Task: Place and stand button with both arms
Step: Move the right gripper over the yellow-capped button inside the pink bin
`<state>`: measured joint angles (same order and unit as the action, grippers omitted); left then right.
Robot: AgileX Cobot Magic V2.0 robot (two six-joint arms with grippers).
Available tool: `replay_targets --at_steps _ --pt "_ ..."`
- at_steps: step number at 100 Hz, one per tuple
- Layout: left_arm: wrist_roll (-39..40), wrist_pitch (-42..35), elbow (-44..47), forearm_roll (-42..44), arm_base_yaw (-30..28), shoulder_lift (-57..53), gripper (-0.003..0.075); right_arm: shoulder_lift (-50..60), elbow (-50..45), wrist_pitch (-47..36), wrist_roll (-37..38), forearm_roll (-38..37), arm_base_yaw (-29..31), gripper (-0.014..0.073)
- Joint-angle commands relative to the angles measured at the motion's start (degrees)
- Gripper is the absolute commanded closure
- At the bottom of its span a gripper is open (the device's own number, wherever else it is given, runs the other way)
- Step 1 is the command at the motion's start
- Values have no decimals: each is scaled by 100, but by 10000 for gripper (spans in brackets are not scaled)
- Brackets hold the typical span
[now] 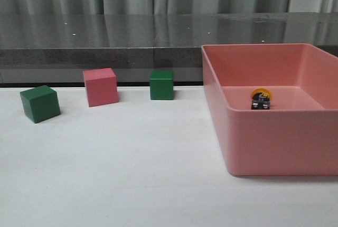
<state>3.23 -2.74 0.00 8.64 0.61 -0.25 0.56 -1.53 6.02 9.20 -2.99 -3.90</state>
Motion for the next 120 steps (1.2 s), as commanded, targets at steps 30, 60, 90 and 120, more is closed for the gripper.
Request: replay_targets --at_steps 30,60,90,120 --pt "70 -458 258 -8 0 -176 740 127 80 -430 11 -72 19 654" --pt "70 -458 258 -8 0 -176 740 51 214 -1409 11 -78 11 654" --pt "70 -458 258 -8 0 -176 740 -1890 2209 -74 11 -78 11 654" --pt "70 -458 258 -8 0 -176 739 -4555 4609 871 11 335 -216 654"
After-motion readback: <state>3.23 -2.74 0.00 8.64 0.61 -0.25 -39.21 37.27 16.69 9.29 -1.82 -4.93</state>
